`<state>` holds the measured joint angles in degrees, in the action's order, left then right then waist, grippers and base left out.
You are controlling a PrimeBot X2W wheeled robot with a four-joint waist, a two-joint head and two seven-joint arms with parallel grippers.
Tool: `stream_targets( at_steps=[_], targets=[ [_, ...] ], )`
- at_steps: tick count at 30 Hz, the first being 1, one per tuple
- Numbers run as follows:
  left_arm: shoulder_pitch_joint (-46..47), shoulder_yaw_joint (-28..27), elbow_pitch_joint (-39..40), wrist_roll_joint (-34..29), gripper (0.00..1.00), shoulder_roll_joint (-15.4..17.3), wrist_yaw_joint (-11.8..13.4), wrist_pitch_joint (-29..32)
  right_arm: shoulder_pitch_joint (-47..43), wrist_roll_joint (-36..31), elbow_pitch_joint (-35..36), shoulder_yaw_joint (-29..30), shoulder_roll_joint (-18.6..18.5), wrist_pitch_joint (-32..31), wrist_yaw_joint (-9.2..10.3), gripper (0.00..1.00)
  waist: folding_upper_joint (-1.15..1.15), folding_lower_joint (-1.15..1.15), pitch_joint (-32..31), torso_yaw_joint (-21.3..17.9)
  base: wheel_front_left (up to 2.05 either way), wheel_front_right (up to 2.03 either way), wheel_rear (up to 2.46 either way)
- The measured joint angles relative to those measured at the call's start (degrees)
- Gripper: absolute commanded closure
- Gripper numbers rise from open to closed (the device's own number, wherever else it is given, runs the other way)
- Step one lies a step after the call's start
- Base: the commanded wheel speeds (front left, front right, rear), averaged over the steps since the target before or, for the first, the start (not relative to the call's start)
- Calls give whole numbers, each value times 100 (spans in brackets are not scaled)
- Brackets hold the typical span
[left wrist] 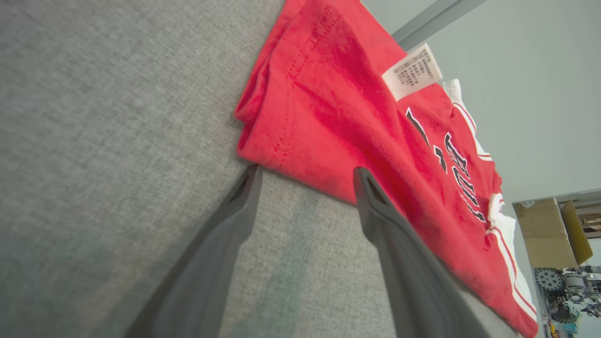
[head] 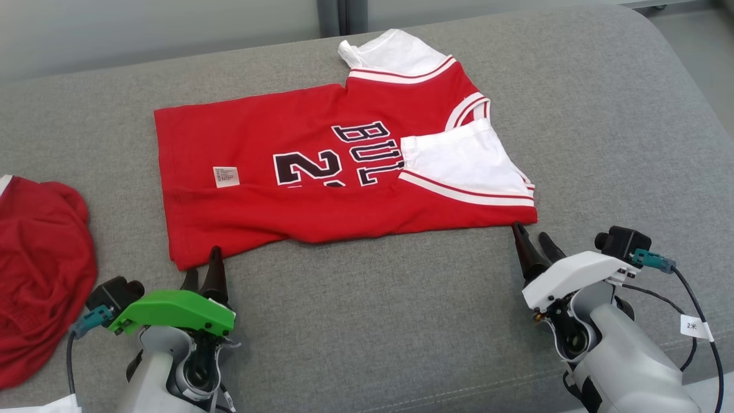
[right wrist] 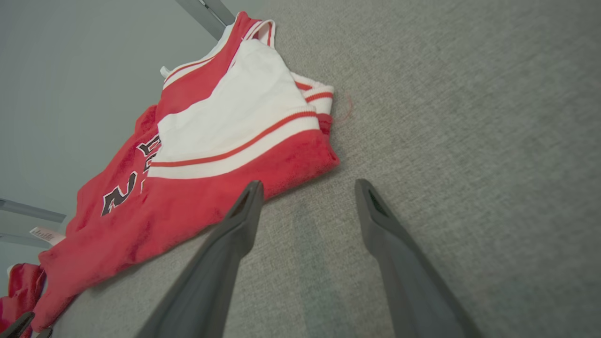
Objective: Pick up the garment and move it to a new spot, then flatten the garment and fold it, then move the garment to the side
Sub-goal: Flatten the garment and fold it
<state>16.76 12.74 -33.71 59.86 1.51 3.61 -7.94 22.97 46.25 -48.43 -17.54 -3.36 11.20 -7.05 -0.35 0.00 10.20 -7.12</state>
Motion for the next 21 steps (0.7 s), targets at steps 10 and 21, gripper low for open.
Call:
stream_targets(
  at_steps=[10,21],
  targets=[
    [253,111,101,102,0,-1,102,-22,410,101,-96,-15,-1,-174,0,0,0,0,233,75,0,0,0],
    [420,231,125,259,100,-1,104,-178,725,169,-276,-156,-4,-219,-1,100,0,0,427,230,0,0,0]
  ],
)
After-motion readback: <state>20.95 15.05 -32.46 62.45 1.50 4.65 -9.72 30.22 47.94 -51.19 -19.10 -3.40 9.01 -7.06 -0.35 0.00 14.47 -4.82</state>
